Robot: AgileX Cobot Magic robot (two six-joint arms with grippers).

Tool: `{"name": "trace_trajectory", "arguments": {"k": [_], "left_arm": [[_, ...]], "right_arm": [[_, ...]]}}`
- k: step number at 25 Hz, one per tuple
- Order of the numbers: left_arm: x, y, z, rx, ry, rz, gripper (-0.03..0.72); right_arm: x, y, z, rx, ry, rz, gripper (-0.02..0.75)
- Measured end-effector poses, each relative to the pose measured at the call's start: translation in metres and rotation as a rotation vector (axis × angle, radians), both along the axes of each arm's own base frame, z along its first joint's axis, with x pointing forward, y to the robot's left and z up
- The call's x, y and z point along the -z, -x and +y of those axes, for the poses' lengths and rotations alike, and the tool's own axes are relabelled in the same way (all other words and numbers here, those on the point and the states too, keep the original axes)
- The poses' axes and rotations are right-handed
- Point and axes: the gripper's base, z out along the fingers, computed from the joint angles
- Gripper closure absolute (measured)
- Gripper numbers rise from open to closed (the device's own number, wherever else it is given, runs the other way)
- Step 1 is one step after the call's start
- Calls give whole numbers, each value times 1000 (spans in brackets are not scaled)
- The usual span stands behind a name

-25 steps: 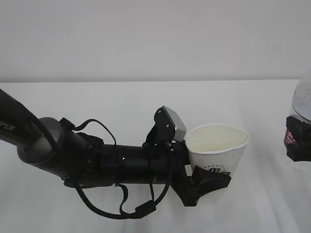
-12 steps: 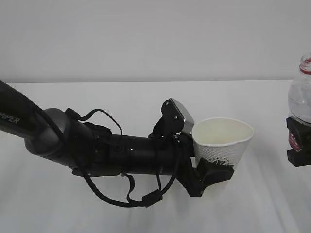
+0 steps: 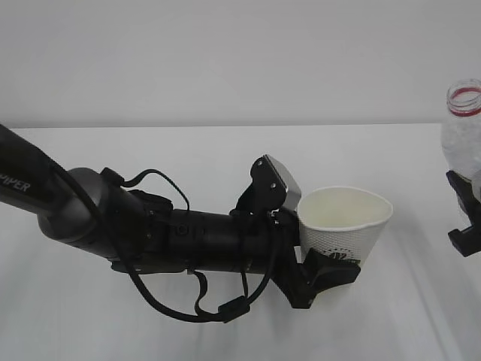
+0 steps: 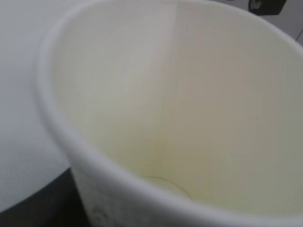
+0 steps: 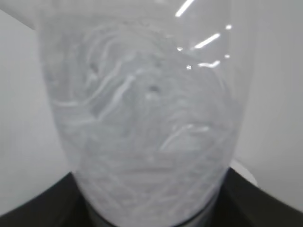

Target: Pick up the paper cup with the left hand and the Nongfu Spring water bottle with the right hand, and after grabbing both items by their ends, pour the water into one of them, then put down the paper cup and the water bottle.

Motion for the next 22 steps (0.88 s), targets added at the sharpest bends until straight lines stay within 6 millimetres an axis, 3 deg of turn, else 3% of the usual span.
{"name": "trace_trajectory", "arguments": {"k": [11, 22], "left_arm": [[1, 2, 0, 17, -7, 15, 177], [-1, 4, -1, 37, 12, 14, 177]], "right_arm": [[-3, 0, 0, -30, 159, -38, 316], [1, 5, -1, -34, 176, -24, 316]]}}
